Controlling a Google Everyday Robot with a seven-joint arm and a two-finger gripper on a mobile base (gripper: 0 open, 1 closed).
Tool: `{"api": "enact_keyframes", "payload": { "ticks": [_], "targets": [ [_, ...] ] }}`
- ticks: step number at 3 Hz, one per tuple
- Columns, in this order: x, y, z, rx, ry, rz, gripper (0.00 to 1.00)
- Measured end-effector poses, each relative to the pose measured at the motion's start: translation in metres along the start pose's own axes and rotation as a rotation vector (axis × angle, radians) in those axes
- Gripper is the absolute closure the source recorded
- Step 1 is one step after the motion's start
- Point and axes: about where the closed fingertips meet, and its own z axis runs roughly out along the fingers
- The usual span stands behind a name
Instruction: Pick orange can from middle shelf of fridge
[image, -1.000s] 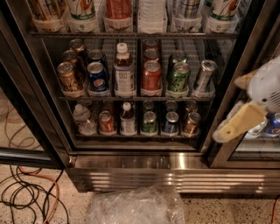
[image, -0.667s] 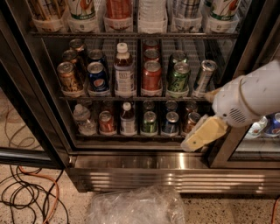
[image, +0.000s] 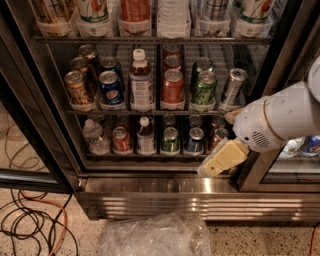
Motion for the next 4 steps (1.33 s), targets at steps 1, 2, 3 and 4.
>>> {"api": "enact_keyframes", "payload": {
  "ticks": [1, 2, 3, 4],
  "targets": [
    [-0.014, 0.038, 0.05, -0.123, -0.089, 0.035, 0.0],
    [-0.044, 0.078, 0.09, -0.235, -0.2, 0.032, 0.0],
    [-0.054, 0.085, 0.091, -0.249, -0.215, 0.02, 0.0],
    [-0.054, 0.089, 0.102, -0.249, -0.254, 0.03, 0.0]
  ]
}}
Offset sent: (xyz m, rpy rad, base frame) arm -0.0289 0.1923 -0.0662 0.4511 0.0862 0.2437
